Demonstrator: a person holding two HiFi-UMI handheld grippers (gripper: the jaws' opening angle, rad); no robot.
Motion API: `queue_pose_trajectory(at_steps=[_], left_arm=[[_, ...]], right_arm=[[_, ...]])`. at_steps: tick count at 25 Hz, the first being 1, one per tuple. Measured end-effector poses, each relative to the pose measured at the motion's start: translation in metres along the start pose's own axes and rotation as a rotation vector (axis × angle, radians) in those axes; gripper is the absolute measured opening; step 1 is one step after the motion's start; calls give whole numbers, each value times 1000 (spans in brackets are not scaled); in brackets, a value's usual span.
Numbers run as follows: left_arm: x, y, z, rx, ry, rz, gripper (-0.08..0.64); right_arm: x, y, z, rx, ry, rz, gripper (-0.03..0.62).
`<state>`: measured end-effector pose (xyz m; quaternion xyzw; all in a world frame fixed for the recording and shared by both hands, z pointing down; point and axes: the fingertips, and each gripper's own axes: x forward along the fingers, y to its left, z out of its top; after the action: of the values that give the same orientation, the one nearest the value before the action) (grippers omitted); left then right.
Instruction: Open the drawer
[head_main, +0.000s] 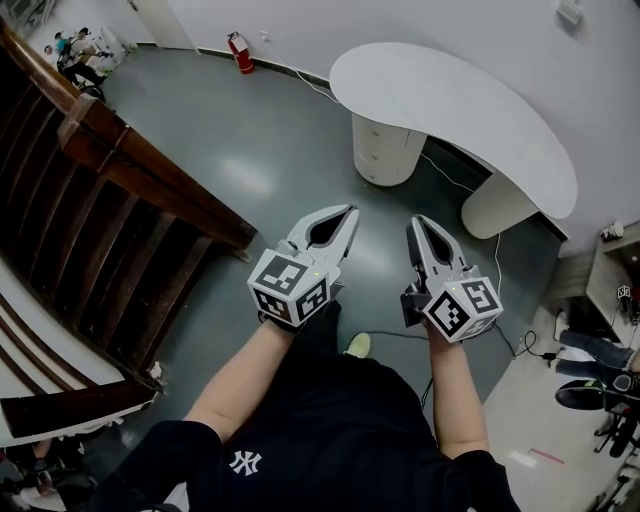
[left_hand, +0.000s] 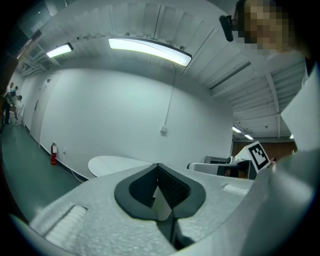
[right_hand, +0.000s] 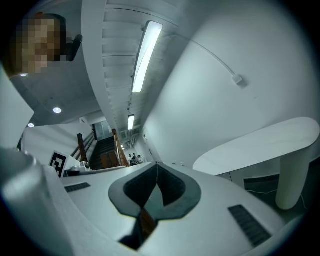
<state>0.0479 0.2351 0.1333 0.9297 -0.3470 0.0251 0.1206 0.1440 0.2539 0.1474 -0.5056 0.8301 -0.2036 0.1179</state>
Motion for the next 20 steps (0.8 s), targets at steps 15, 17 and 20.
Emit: queue_pose_trajectory(at_steps=[15,17,20], left_arm=[[111,146,4,-6,31,-82,8],[122,169,4,-3,35,-97,8],[139,198,-1,5,45,-119,8]], right_arm=[[170,-70,-18,26,84,-92,17],[196,-77,-24,33,95,-109,17],[231,-90,-33,51,107,-130,17]])
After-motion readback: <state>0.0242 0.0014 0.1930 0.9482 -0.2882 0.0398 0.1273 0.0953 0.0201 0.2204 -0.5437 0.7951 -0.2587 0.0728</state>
